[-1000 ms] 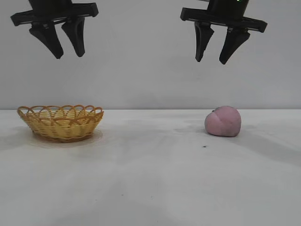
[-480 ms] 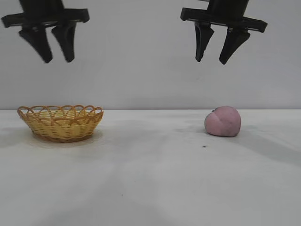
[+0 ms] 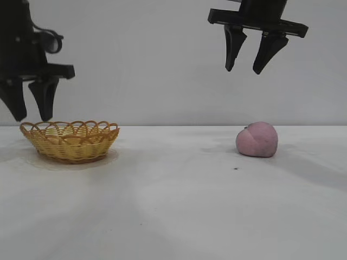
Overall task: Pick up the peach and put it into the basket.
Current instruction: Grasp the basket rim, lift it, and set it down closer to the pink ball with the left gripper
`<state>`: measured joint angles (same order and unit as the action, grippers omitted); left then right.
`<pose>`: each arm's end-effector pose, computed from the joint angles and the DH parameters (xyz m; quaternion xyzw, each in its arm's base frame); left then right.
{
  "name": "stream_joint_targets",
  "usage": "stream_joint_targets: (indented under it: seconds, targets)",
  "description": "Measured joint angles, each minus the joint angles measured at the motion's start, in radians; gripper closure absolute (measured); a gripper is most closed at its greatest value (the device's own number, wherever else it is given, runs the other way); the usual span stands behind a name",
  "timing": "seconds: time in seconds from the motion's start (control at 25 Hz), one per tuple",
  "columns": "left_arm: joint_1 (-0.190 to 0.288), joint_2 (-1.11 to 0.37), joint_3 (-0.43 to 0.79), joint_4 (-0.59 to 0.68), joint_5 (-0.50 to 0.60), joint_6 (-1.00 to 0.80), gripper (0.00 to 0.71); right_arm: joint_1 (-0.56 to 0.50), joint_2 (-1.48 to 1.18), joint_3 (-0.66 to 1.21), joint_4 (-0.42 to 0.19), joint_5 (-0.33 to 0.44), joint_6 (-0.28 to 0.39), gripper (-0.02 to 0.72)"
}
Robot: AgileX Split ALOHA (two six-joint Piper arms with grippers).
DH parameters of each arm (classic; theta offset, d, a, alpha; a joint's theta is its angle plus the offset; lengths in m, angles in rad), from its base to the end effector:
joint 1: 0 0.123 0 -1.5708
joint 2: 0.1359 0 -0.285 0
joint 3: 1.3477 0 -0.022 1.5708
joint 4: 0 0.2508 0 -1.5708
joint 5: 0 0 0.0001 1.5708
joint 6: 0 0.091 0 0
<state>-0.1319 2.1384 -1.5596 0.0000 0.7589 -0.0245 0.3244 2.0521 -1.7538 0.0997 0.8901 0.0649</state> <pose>0.4405 -0.0584 0.1549 0.0530 0.9858 -0.0125 0.1590 0.4299 0.1520 0.2435 -0.1044 0.9660 0.0890 0.2193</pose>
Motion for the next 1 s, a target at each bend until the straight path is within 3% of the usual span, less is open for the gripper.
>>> stream_joint_targets:
  seconds: [0.04,0.16,0.24,0.36,0.4,0.44,0.56,0.68,0.84,0.92,1.0]
  targets:
    - [0.0,0.014,0.0,0.0,-0.004,0.002,0.335,0.0,0.0,0.0,0.0,0.0,0.0,0.301]
    - [0.0,0.04,0.0,-0.021,-0.011,0.007,0.548,0.0,0.0,0.0,0.0,0.002,-0.004,0.301]
    - [0.0,0.037,-0.006,-0.072,-0.027,0.018,0.634,0.0,0.0,0.0,0.002,0.002,-0.008,0.301]
    - [0.002,0.021,0.0,-0.21,-0.034,0.03,0.635,0.0,0.0,0.0,0.002,0.002,-0.01,0.301]
    - [0.002,0.003,0.017,-0.281,-0.047,0.044,0.676,0.0,0.0,0.0,0.002,0.002,-0.012,0.301]
    - [0.002,-0.025,0.048,-0.37,-0.068,0.073,0.71,0.0,0.0,0.0,0.002,0.002,-0.012,0.301]
    - [-0.008,-0.146,0.222,-0.685,-0.208,0.162,0.71,0.0,0.0,0.0,0.002,0.005,-0.012,0.301]
    - [-0.067,-0.268,0.445,-1.031,-0.359,0.303,0.71,0.0,0.0,0.0,0.002,0.008,-0.012,0.301]
    - [-0.203,-0.326,0.662,-1.465,-0.514,0.534,0.71,0.0,0.0,0.0,0.002,0.01,-0.012,0.301]
    - [-0.264,-0.324,0.717,-1.62,-0.551,0.643,0.71,0.0,0.0,0.0,0.002,0.015,-0.012,0.301]
    - [-0.296,-0.318,0.741,-1.715,-0.568,0.718,0.71,0.0,0.0,0.0,0.002,0.021,-0.012,0.301]
